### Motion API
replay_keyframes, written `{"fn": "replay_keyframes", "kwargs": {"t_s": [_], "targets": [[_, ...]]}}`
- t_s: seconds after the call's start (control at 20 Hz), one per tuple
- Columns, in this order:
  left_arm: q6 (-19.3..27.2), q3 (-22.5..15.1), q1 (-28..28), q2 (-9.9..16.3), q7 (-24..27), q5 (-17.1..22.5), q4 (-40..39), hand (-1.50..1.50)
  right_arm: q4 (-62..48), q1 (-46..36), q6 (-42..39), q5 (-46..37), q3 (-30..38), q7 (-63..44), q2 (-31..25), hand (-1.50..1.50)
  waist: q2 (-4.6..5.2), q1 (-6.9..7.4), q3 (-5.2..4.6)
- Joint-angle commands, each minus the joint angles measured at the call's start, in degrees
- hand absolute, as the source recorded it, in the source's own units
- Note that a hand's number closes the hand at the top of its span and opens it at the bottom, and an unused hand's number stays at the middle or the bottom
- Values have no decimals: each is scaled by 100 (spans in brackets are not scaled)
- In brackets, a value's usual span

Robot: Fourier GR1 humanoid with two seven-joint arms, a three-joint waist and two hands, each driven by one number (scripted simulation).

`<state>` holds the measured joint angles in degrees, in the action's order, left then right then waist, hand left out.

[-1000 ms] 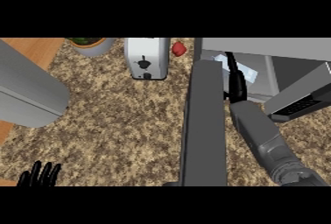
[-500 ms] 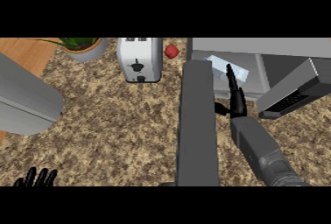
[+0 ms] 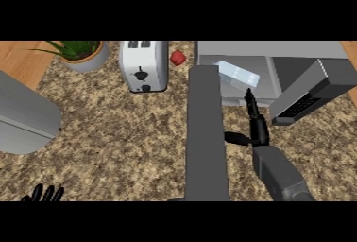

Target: Pick up the milk, place it into the microwave and close the microwave

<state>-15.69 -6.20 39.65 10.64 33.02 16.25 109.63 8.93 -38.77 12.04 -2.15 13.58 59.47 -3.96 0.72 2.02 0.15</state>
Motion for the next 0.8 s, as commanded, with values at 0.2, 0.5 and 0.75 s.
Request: {"fn": "replay_keyframes", "kwargs": {"t_s": [0.2, 0.5, 0.75], "targets": [[280, -574, -353, -222, -551, -587, 42, -150, 301, 878, -910, -121, -268, 634, 61, -150, -65, -200, -10], [340, -804, -136, -354, -635, -720, 149, -150, 860, 1460, -1322, 62, -205, 553, -506, -150, -78, -203, -13], [-14, -910, -1122, -205, -823, -873, -641, -150, 1269, 2247, -1383, 162, -197, 902, -566, 150, -77, -305, -16]]}}
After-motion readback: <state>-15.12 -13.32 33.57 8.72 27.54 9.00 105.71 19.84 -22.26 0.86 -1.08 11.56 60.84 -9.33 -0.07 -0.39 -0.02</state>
